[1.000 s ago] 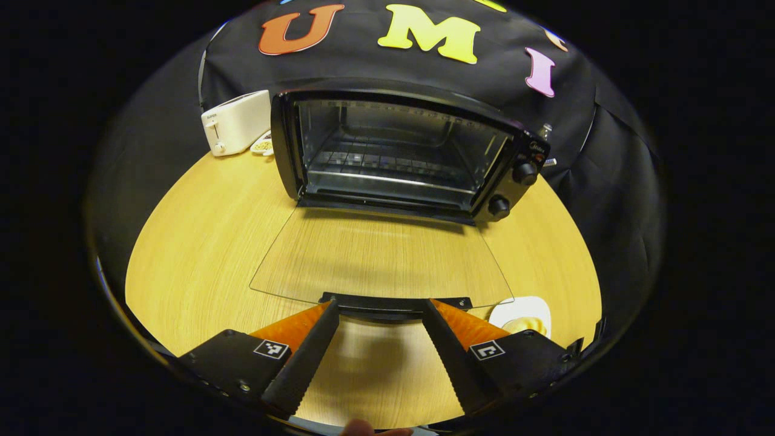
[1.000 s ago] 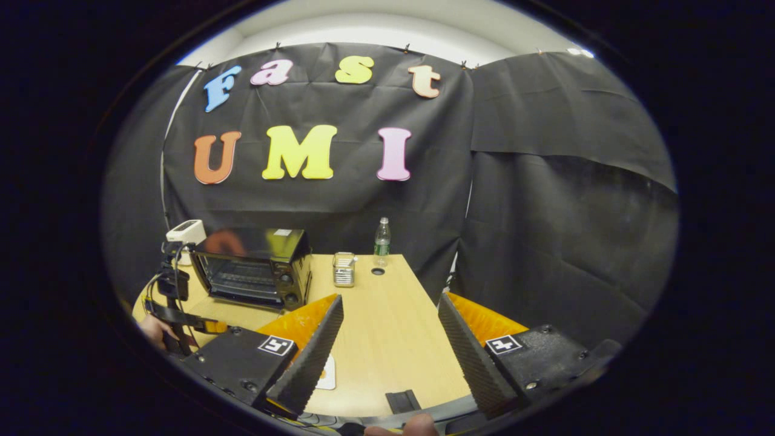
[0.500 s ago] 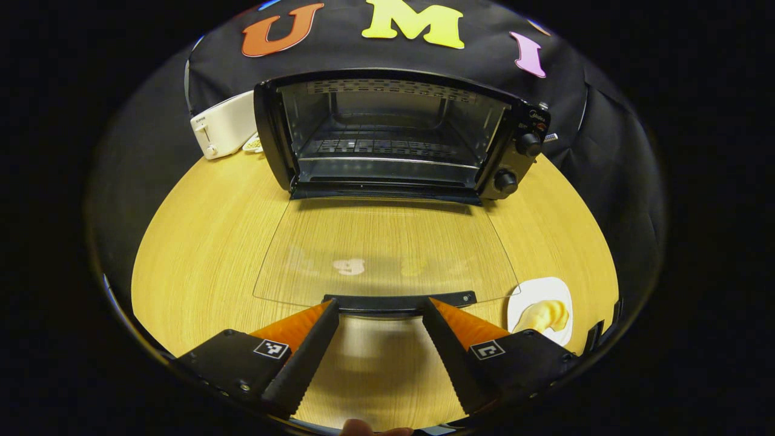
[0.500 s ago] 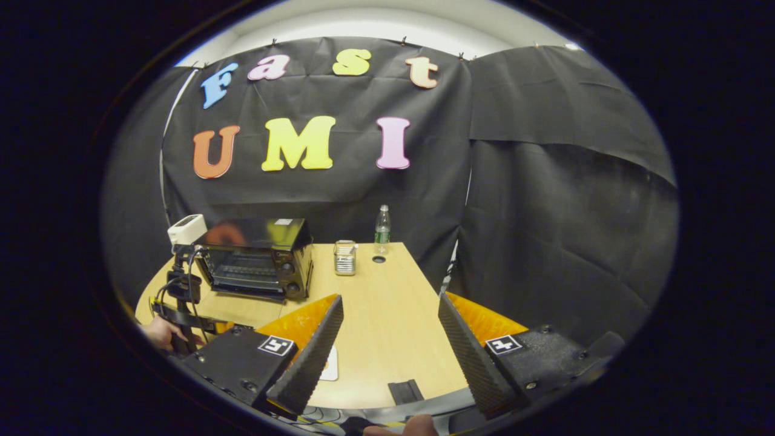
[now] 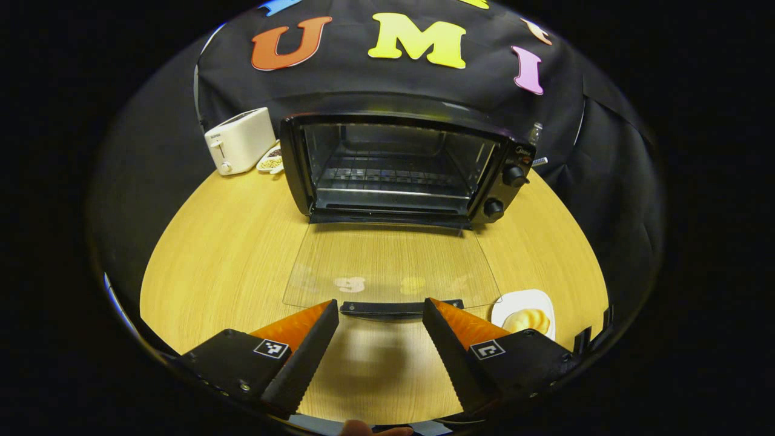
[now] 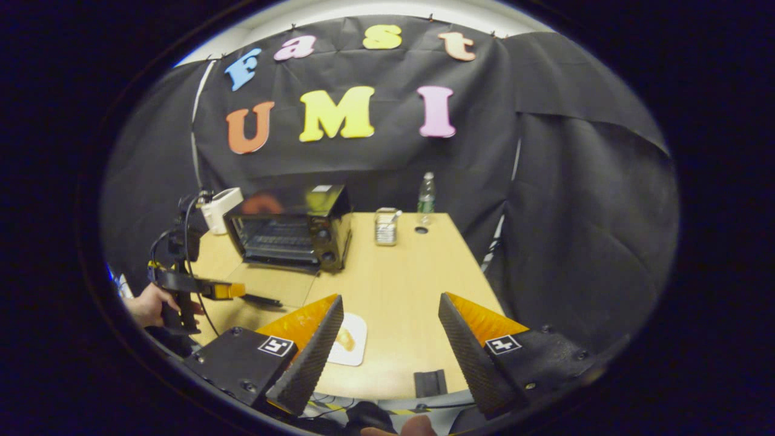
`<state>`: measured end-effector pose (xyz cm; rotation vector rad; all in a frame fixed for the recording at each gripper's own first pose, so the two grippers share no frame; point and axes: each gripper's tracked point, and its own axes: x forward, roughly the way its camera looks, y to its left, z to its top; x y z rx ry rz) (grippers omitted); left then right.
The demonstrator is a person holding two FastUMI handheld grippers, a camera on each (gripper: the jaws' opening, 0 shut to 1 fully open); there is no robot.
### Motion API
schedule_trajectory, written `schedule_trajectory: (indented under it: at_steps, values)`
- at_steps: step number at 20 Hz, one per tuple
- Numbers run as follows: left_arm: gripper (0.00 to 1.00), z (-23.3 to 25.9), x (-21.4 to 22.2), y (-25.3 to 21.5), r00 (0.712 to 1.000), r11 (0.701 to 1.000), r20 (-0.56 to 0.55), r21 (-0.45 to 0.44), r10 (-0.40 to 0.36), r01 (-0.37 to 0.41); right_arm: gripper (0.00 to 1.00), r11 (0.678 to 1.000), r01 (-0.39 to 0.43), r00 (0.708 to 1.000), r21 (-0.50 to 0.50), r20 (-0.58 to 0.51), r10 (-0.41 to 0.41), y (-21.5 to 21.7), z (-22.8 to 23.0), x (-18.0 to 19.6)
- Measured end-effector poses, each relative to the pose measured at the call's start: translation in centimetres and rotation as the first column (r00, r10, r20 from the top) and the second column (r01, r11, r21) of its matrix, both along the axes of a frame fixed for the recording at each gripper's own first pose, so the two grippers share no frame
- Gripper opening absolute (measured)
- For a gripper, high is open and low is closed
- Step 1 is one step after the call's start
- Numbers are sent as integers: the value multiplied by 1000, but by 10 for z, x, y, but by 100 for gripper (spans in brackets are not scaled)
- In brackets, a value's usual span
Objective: Open the electric oven with the left hand, put the food in, and close the electric oven.
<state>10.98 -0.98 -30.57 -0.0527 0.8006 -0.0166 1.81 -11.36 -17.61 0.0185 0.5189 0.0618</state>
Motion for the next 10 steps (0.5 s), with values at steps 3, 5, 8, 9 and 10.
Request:
schedule_trajectory:
  at_steps: [3, 5, 8, 9, 10]
  values:
    - [93, 36, -20, 5, 997, 998, 63, -27, 53, -51, 99, 986, -154, 982, 64, -99, 160, 25, -42, 20]
    - [93, 55, -34, 7, 990, 995, 108, -44, 95, -91, 98, 967, -239, 953, 90, -170, 252, 36, -71, 30]
    - [93, 75, -52, 11, 975, 986, 146, -31, 165, -162, 98, 934, -351, 900, 72, -250, 358, 44, -111, 42]
    - [93, 76, -56, 9, 974, 983, 136, -30, 184, -181, 97, 916, -397, 878, 56, -269, 396, 49, -121, 46]
    - [93, 76, -60, 4, 972, 980, 123, -29, 200, -198, 97, 894, -446, 852, 36, -287, 437, 50, -131, 49]
